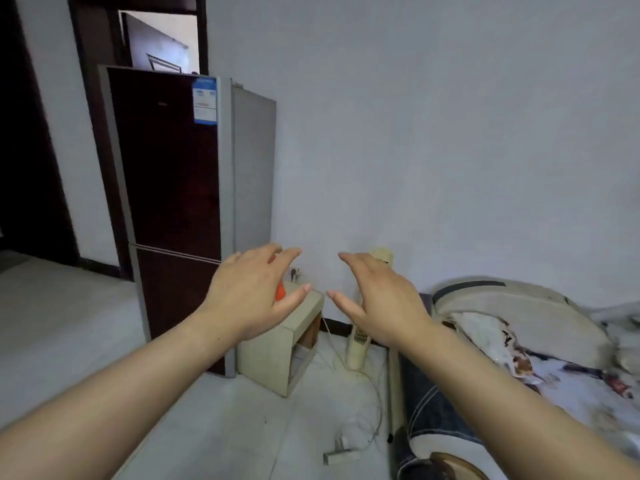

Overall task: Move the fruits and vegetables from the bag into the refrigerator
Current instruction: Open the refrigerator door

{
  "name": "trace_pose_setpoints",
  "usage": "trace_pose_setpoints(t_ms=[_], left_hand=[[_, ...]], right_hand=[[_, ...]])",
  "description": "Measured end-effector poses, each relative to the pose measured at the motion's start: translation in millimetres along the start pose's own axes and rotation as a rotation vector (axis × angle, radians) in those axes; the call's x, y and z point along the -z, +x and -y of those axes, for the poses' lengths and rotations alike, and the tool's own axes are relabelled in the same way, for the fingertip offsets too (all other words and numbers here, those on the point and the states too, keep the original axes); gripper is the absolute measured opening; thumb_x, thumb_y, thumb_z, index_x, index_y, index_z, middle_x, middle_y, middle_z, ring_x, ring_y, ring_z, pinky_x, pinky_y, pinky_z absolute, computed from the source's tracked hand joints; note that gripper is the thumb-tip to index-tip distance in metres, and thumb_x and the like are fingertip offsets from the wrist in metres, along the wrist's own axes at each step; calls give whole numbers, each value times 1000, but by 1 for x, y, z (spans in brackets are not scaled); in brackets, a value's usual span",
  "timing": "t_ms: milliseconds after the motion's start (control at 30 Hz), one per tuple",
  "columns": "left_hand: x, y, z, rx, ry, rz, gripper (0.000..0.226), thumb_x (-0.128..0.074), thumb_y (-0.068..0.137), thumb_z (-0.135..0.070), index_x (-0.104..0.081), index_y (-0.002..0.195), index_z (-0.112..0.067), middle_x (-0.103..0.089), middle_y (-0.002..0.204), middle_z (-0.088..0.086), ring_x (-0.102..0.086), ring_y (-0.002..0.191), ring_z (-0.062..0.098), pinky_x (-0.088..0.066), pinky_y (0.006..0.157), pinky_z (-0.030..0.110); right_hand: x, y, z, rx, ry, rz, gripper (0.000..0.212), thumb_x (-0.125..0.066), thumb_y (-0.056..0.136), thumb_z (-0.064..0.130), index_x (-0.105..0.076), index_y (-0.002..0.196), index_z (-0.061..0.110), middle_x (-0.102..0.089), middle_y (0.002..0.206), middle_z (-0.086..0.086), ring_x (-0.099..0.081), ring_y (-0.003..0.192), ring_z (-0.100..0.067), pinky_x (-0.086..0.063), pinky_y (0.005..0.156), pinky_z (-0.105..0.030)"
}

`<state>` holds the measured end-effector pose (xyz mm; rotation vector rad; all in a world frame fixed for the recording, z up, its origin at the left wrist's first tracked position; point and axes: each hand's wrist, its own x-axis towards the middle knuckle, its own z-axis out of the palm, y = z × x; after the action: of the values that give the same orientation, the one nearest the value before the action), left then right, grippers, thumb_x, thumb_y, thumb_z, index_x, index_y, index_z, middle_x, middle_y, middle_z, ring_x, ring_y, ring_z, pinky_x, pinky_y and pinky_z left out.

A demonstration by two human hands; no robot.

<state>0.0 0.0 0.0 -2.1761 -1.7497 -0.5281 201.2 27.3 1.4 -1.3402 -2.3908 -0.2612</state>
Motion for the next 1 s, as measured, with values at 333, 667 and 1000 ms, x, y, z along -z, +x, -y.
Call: trace_pose_setpoints(t_ms=[333,667,1000], left_hand=[[-50,-43,214,192,-69,67,65,-20,83,-67,-39,135,-34,-49,133,-9,-49,117,12,-42,91,30],[-90,-50,366,406,-37,200,57,-27,88,-63,-40,134,-33,-47,137,-10,-47,120,9,-40,95,26],[-180,37,505,502,-100,285,40,-39,91,-54,-47,127,-38,-49,130,-19,-41,74,4,-36,77,19]], right_hand=[[-144,133,143,249,258,138,61,-41,89,57,-33,140,25,-41,141,4,-39,128,-14,-38,102,-33],[-245,247,236,318,385,299,60,-44,90,55,-32,141,27,-37,144,6,-43,125,-13,-42,100,-31],[-369,407,226,239,522,374,56,-49,89,53,-38,137,26,-46,135,8,-53,109,-9,-45,92,-26]])
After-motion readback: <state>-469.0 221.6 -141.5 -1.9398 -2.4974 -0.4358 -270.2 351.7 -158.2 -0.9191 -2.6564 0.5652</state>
